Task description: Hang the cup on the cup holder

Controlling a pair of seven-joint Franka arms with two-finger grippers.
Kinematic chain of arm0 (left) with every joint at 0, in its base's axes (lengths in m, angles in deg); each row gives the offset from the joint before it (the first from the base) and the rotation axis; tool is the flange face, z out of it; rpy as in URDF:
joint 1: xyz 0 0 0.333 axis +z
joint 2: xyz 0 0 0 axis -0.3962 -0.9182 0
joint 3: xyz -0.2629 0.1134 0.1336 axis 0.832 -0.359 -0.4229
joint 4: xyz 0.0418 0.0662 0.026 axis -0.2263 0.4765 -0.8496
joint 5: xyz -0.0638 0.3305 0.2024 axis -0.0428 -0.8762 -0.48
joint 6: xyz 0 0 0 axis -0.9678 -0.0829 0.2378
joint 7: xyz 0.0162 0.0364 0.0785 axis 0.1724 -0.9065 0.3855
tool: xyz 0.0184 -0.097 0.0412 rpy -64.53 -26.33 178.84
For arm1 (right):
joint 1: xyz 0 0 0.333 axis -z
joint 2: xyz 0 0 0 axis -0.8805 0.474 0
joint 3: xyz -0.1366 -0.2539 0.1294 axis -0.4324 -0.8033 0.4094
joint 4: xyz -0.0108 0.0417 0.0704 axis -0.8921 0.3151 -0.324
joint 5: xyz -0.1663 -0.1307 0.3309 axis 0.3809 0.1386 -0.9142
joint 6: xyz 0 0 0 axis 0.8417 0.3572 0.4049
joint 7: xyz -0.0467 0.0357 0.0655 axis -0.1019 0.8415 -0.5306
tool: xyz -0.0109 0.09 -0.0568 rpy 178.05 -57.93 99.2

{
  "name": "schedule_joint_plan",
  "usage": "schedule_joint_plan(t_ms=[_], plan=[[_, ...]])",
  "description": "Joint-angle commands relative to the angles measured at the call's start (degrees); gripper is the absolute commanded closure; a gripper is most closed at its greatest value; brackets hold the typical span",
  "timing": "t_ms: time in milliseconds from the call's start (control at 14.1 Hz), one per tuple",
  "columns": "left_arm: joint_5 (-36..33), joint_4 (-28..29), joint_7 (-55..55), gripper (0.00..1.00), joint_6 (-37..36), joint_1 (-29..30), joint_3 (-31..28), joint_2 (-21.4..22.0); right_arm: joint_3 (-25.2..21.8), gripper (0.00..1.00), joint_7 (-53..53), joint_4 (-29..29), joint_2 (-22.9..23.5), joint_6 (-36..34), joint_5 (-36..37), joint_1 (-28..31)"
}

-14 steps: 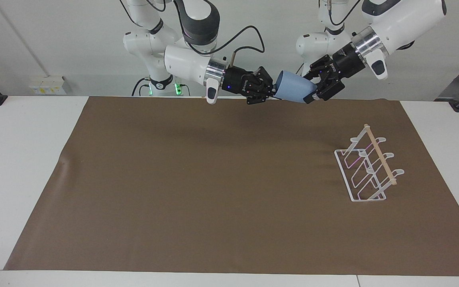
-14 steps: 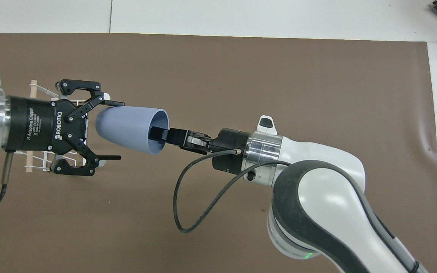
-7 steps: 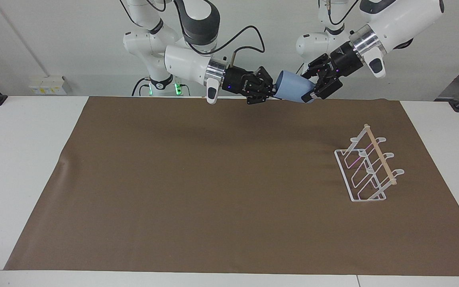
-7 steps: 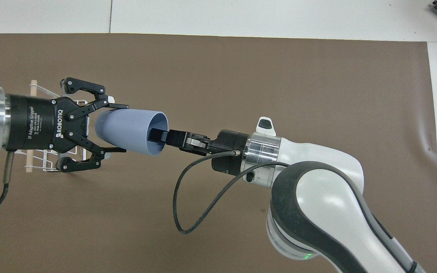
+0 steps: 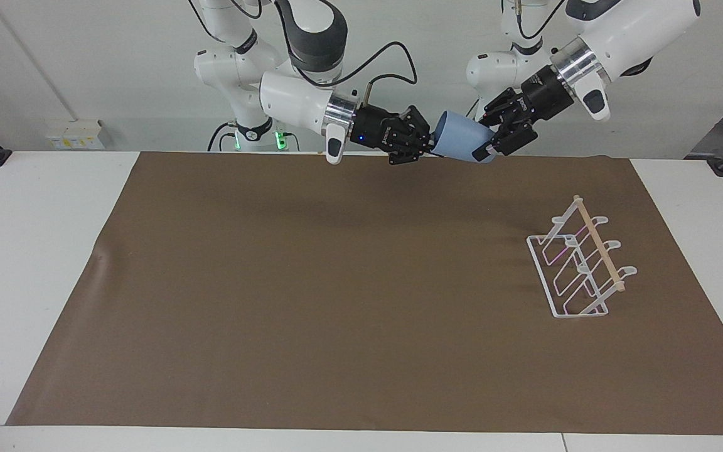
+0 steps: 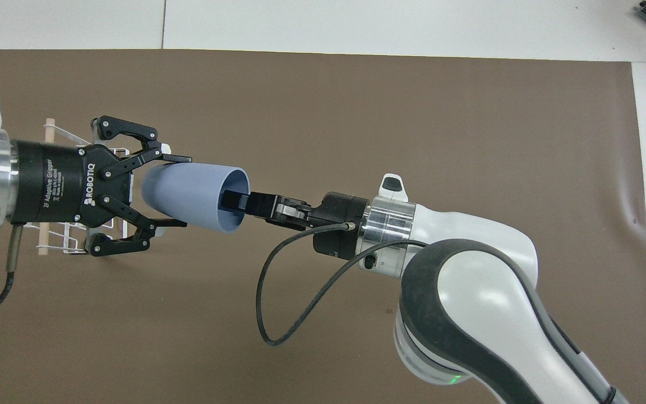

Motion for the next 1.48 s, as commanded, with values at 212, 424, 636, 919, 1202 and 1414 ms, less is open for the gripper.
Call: schedule_joint_plan(t_ms=[212,424,636,919,1202,1414], plan=[[-1.33,1.34,0.62,1.0,-1.94,-0.12,0.31,1.72,0.62,0.0,1.86,-1.32,-0.16,6.36,-0.71,0.1],[-7.1,1.69,2.02,1.0,-1.85,0.14,0.22,1.81,0.7,0.0,1.86,-1.67,-0.16,6.54,-0.71,-0.08],[-12.12,1.96,5.18,1.0,-1.85,1.36,-0.14,2.08,0.79,0.0,1.77,-1.76,-0.16,6.63,-0.54,-0.08],[-23.63,2.49,8.34,1.0,0.43,2.25,-0.22,2.08,0.7,0.0,1.86,-1.76,-0.16,6.63,3.58,0.01],[-33.56,3.97,10.02,1.0,6.74,3.39,-0.13,1.99,0.09,0.0,1.86,-1.59,-0.08,6.63,12.96,0.45],[-42.78,7.93,13.26,1.0,15.44,3.48,-0.22,2.6,-0.17,0.0,1.95,0.52,0.1,8.82,27.19,0.88]])
